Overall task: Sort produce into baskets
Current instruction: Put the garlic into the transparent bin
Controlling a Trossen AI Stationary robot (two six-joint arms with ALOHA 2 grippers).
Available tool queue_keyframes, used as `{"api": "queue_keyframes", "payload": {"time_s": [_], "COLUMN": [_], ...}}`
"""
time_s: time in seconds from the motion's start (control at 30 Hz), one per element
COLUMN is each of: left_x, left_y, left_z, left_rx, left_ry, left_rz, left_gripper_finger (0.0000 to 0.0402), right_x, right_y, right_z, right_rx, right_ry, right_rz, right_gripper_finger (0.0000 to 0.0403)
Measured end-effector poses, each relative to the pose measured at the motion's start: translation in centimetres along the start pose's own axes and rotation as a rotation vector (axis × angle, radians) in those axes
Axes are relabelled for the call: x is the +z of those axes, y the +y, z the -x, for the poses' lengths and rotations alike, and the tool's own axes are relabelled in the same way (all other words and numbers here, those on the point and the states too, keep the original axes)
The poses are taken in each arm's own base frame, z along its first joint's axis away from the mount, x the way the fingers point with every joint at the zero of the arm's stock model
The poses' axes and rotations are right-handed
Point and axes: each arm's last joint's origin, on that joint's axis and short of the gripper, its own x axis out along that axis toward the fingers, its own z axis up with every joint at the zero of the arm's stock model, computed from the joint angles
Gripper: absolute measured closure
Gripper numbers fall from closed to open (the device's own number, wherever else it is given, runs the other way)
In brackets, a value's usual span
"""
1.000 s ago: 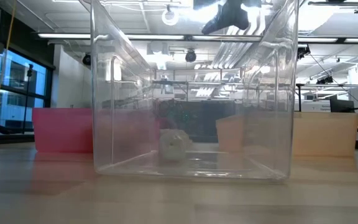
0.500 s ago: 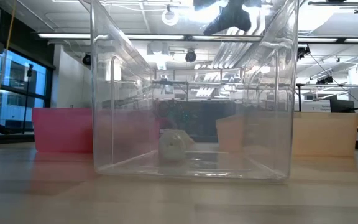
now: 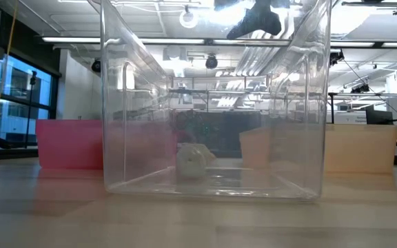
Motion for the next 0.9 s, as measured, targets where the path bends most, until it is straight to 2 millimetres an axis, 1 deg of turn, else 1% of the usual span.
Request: {"api": "queue_keyframes", "payload": {"time_s": [0.13, 0.23, 0.33, 0.4, 0.47, 0.5, 0.53, 0.63, 0.73, 0.8, 0.9], "left_x": [0.5, 1.0, 1.6, 1.9, 2.2, 2.3, 2.3, 1.9, 0.4, -1.1, -3.1], "left_y": [0.2, 0.4, 0.7, 1.1, 1.5, 1.8, 2.1, 3.2, 5.3, 7.1, 10.4], "left_z": [-0.1, 0.0, 0.1, 0.4, 1.1, 1.7, 2.6, 6.0, 10.2, 13.4, 17.9], "left_rx": [-0.012, -0.034, -0.092, -0.125, -0.148, -0.158, -0.171, -0.221, -0.221, -0.168, 0.005], "left_ry": [-0.036, -0.07, -0.097, -0.087, -0.098, -0.116, -0.142, -0.246, -0.347, -0.436, -0.643], "left_rz": [0.007, 0.019, 0.037, 0.067, 0.115, 0.137, 0.16, 0.23, 0.322, 0.393, 0.497], "left_gripper_finger": [0.0175, 0.0191, 0.0232, 0.0269, 0.0306, 0.0323, 0.0331, 0.0331, 0.0331, 0.0329, 0.0313], "right_x": [0.0, 0.0, 0.0, 0.0, 0.0, 0.0, 0.0, 0.0, -0.1, -0.1, -0.3], "right_y": [0.0, 0.0, 0.0, 0.0, 0.0, 0.0, 0.0, 0.0, 0.0, 0.0, -0.2], "right_z": [0.0, 0.0, 0.0, 0.0, 0.0, 0.0, 0.0, 0.0, 0.0, 0.0, 0.1], "right_rx": [0.0, 0.0, 0.0, -0.001, -0.001, -0.001, -0.001, -0.001, -0.001, 0.007, -0.001], "right_ry": [0.0, 0.0, 0.0, 0.0, 0.0, 0.0, 0.0, 0.001, 0.009, 0.019, 0.036], "right_rz": [-0.012, -0.015, -0.014, 0.002, 0.013, 0.017, 0.024, 0.054, 0.088, 0.119, 0.16], "right_gripper_finger": [0.0135, 0.0135, 0.0135, 0.0135, 0.0135, 0.0135, 0.0135, 0.0135, 0.0135, 0.0135, 0.0135]}}
